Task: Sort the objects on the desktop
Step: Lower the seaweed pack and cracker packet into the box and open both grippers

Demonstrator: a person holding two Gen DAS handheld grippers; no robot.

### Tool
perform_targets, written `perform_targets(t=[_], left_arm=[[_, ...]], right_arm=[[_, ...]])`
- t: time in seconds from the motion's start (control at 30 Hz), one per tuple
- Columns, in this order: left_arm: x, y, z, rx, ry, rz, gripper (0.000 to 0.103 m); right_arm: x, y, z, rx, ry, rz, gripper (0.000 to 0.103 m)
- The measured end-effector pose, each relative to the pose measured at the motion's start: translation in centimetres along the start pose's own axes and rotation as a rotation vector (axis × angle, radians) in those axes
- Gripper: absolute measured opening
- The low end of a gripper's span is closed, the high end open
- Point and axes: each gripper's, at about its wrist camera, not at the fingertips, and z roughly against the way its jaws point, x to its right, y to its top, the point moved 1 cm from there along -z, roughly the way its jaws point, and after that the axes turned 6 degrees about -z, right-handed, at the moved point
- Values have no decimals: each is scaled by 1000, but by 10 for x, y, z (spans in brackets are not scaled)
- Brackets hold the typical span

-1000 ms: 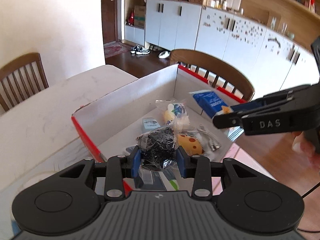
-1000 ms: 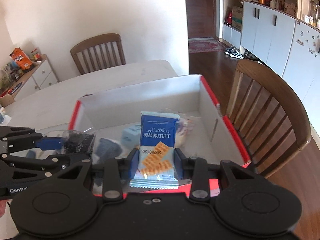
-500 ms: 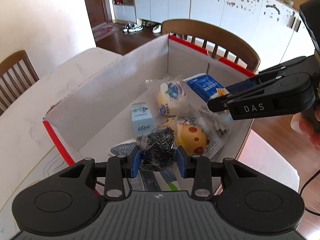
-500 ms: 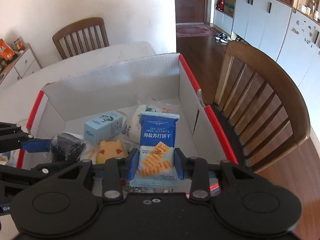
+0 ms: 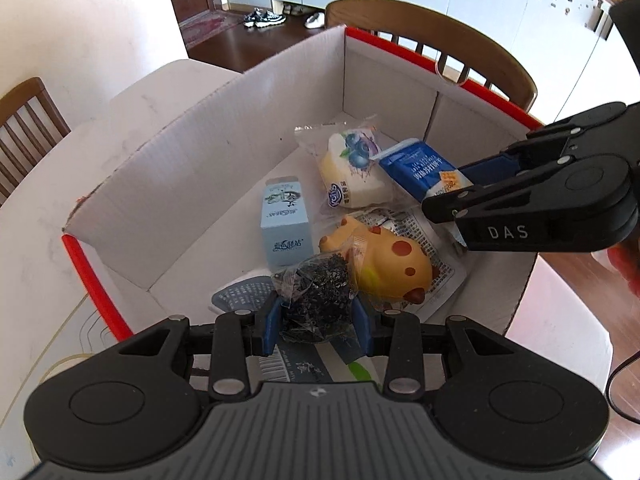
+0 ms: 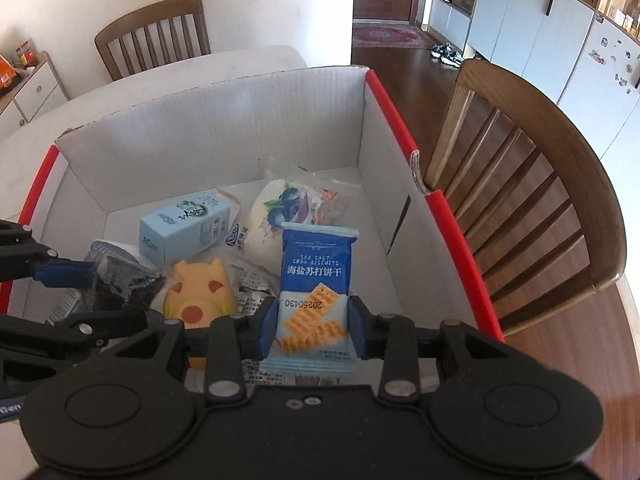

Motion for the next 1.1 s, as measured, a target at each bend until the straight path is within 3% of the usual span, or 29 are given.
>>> perform_targets(t=[0.33,0.43,0.5,0.93,1.1], left_arm=[[-6,-1,-8,-17,-46,57,38],[-7,-2,-8,-6,-63,62,52],[-6,-1,-5,7,-65,59,60],[-4,-3,15,50,-63,92,65],[-4,-7,23,72,-67,112,65]], right_arm=[[4,3,-4,-15,33,-5,41],[5,3,-2,-13,50,-12,46],[5,5,0,-3,54,-14,57],[10,2,11,18,89,-19,58],[9,0,20,34,112,-24,68]])
